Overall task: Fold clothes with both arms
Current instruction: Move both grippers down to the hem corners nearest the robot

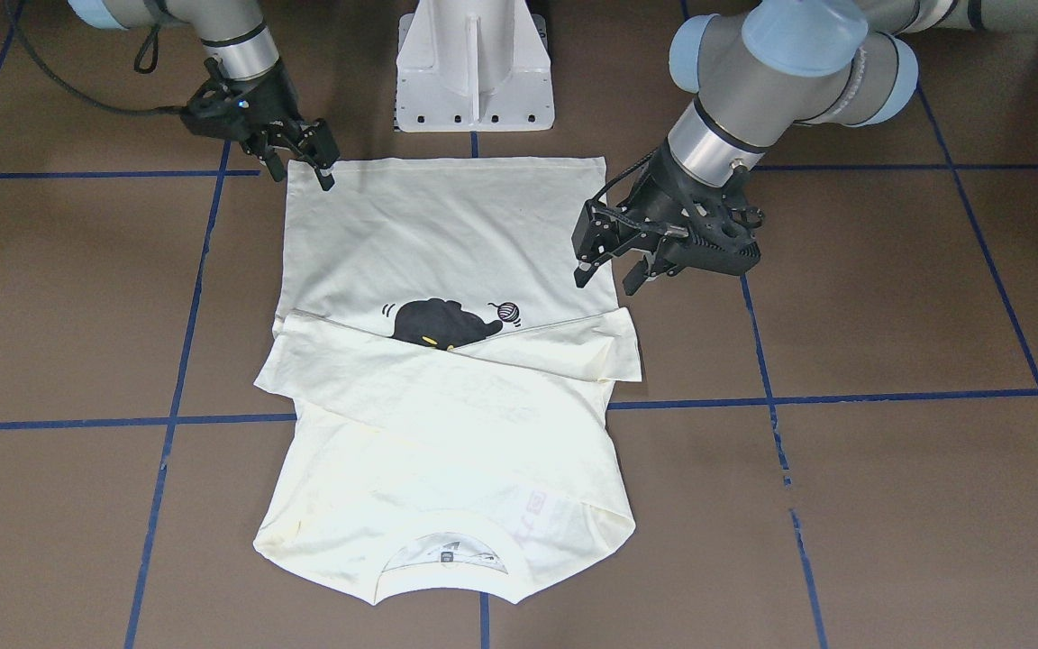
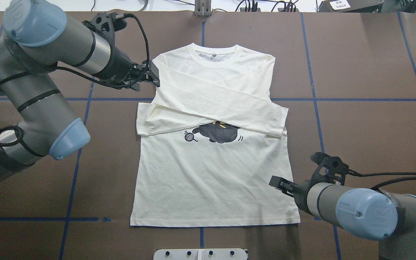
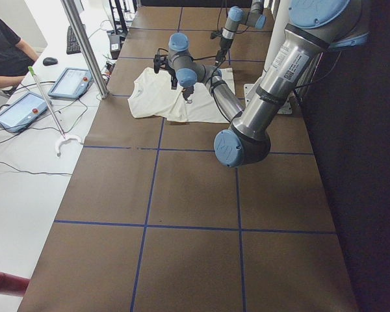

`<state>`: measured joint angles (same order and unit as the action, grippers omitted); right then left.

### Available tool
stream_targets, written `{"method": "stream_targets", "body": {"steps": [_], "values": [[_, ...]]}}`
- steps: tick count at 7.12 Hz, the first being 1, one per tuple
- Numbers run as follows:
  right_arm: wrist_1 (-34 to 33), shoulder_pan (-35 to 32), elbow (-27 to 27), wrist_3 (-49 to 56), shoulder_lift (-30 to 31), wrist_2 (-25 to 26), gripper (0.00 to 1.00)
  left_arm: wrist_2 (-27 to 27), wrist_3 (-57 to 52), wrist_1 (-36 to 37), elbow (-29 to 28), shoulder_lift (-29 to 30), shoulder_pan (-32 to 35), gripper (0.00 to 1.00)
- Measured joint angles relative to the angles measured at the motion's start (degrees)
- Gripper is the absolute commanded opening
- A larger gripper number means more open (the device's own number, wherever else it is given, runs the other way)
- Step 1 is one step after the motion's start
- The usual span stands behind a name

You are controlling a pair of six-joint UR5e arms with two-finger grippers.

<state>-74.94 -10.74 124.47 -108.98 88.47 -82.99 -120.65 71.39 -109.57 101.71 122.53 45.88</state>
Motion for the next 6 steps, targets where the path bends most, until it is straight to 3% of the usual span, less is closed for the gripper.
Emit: {"method": "stream_targets", "body": {"steps": [2,6], "values": [[-3.68,4.1,-0.39,-6.35,1.23,3.94,0.81,0.51,0.3,0.03,0.06,-0.17,0.19,0.66],[-4.39,7.6,-1.03,-10.16,2.89,4.81,0.63,0.71,1.72,0.06,0.27,-0.11,0.09,0.67]]}}
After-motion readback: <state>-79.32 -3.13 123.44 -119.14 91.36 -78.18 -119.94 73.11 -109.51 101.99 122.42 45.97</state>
